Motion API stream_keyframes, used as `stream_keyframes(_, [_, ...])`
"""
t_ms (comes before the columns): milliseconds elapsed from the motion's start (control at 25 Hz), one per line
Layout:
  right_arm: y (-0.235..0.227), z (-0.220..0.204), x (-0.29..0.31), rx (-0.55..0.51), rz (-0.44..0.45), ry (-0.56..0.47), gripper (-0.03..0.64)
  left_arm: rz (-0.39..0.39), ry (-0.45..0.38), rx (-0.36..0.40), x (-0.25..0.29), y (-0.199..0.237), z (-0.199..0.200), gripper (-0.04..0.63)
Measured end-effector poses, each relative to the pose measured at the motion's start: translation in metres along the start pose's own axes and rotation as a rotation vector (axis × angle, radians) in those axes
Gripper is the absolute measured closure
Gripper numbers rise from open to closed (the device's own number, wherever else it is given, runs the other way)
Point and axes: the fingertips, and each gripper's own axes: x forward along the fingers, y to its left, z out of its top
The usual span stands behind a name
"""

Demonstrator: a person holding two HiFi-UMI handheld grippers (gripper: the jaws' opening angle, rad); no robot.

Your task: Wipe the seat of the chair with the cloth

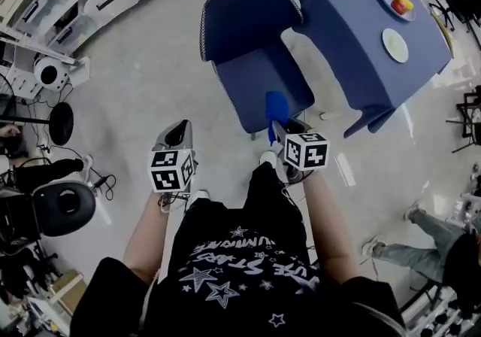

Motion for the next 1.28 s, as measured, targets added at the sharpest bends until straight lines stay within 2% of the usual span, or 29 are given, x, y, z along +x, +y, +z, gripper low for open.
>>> stream_keyframes(240, [-0.07,0.024,0.05,-0.154,0.118,0.131,0.511,0.139,0.012,-0.075,0.051,-0.034,0.007,0.575])
stream_keyframes(360, [-0.078,0.028,0.084,-0.219,0.138,0.177,0.511,0.206,0.021,-0.125,0.06,-0.033,-0.004,0.575])
stream_keyframes(480, [-0.076,0.031,0.126,-0.246,0.136,0.202,0.511,0.236,0.031,-0.171,0.076,-0.023,-0.016,0.575])
stream_keyframes(800, [-0.05,0.013,0.218,-0.363,0.119,0.291,0.511,0.203,0.037,-0.179,0.148,0.017,-0.04,0.575])
stream_keyframes(1000, [-0.037,-0.001,0.285,-0.431,0.103,0.371,0.511,0.183,0.094,-0.2,0.192,0.054,-0.064,0.575])
stream_keyframes(1160, [-0.034,-0.012,0.332,-0.428,0.063,0.413,0.511,0.142,0.147,-0.196,0.215,0.077,-0.09,0.575])
stream_keyframes(1280, [-0.034,-0.02,0.365,-0.414,0.075,0.429,0.511,0.119,0.173,-0.195,0.232,0.084,-0.108,0.575])
